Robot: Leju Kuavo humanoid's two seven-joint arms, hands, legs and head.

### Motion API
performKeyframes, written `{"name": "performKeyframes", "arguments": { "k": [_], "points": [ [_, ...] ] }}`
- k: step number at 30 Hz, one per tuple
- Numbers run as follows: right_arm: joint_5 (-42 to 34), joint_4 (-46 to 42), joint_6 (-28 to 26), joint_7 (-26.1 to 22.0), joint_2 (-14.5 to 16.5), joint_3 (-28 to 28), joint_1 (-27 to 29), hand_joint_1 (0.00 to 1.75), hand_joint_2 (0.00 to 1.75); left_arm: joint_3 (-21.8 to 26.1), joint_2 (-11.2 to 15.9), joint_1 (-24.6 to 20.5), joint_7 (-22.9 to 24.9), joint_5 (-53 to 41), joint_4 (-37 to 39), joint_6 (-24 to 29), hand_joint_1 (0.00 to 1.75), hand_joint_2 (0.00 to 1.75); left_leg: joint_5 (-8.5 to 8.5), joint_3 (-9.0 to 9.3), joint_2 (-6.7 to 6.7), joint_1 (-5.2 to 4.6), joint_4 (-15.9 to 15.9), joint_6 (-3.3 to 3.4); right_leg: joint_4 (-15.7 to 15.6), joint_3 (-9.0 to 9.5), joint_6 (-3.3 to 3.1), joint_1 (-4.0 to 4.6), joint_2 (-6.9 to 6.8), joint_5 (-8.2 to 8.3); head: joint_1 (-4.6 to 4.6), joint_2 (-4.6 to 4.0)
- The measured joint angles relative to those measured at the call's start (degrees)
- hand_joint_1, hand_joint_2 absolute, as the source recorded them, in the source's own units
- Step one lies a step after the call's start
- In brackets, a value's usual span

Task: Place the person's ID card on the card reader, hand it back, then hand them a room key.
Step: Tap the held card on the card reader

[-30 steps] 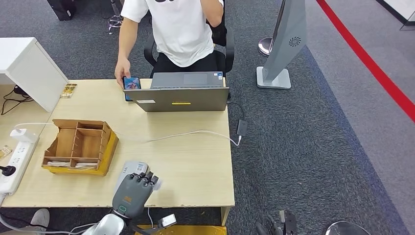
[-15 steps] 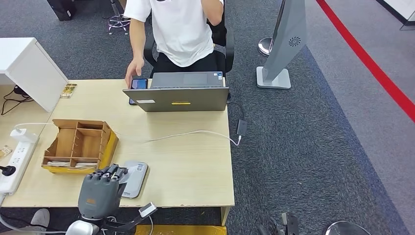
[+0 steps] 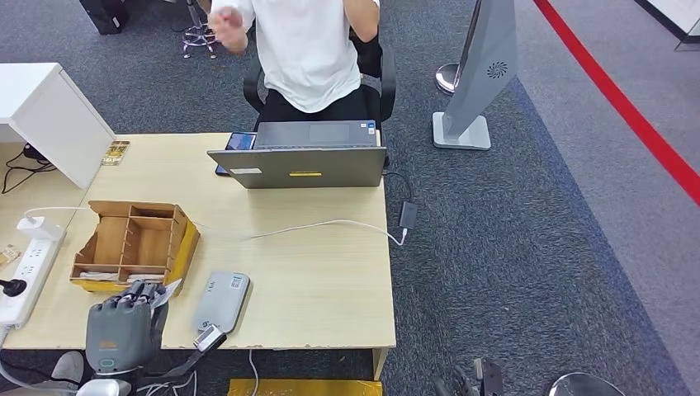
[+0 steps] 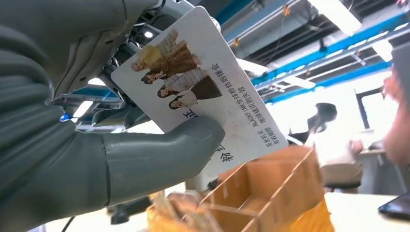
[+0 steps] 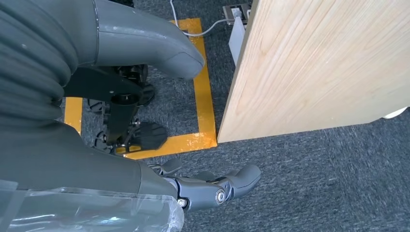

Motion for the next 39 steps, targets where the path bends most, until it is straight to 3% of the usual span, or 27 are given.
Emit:
{"name": "performKeyframes", "arguments": {
  "k": [8, 16, 24, 31, 35, 39],
  "points": [
    [1.8, 0.0, 0.0, 0.5, 0.0, 0.0, -0.3, 0.0, 1.75, 8.4, -0.2, -3.9, -2.7, 0.7, 12.3, 0.1, 1.75, 1.75, 0.05, 0.01, -0.03, 0.01, 0.0, -0.07, 0.0, 0.0, -0.01, 0.0, -0.01, 0.01, -0.02, 0.0],
    [2.8, 0.0, 0.1, 1.0, 0.1, 0.0, -0.7, 0.0, 1.75, 9.7, -0.8, -7.1, -3.3, -1.2, 20.9, 2.1, 1.75, 1.75, 0.07, 0.03, -0.05, 0.0, 0.0, -0.07, 0.0, 0.0, 0.0, 0.0, -0.03, 0.02, -0.01, 0.0],
    [3.2, 0.0, 0.0, 1.4, 0.4, 0.1, -1.0, 0.0, 1.75, 6.5, -3.4, -7.3, -5.2, -2.3, 19.5, 3.5, 1.75, 1.75, 0.06, 0.02, -0.06, -0.01, 0.0, -0.06, 0.0, -0.01, 0.01, -0.01, -0.04, 0.02, -0.01, 0.0],
    [2.8, 0.0, -0.3, 1.7, 0.8, 0.1, -1.3, 0.0, 1.75, 0.0, -6.0, -5.4, -4.5, -1.9, 8.7, 4.4, 1.75, 1.75, 0.05, -0.01, -0.07, -0.01, 0.0, -0.06, 0.0, 0.0, 0.05, -0.01, -0.06, 0.05, -0.01, 0.0],
    [2.9, 0.0, -0.2, 1.6, 0.9, 0.1, -1.3, 0.0, 1.75, -1.7, -6.4, -4.8, -4.5, -1.2, 5.1, 3.0, 1.75, 1.75, 0.05, -0.01, -0.07, 0.0, 0.0, -0.06, 0.0, 0.0, 0.05, -0.01, -0.07, 0.05, -0.02, 0.0],
    [2.9, 0.0, 0.1, 1.4, 0.9, 0.1, -1.3, 0.0, 1.75, -2.1, -6.2, -5.2, -2.7, -1.8, 6.4, 0.4, 1.75, 1.75, 0.06, 0.0, -0.07, 0.0, 0.0, -0.06, 0.0, -0.01, 0.05, 0.0, -0.05, 0.05, -0.01, 0.0]
  ]
}}
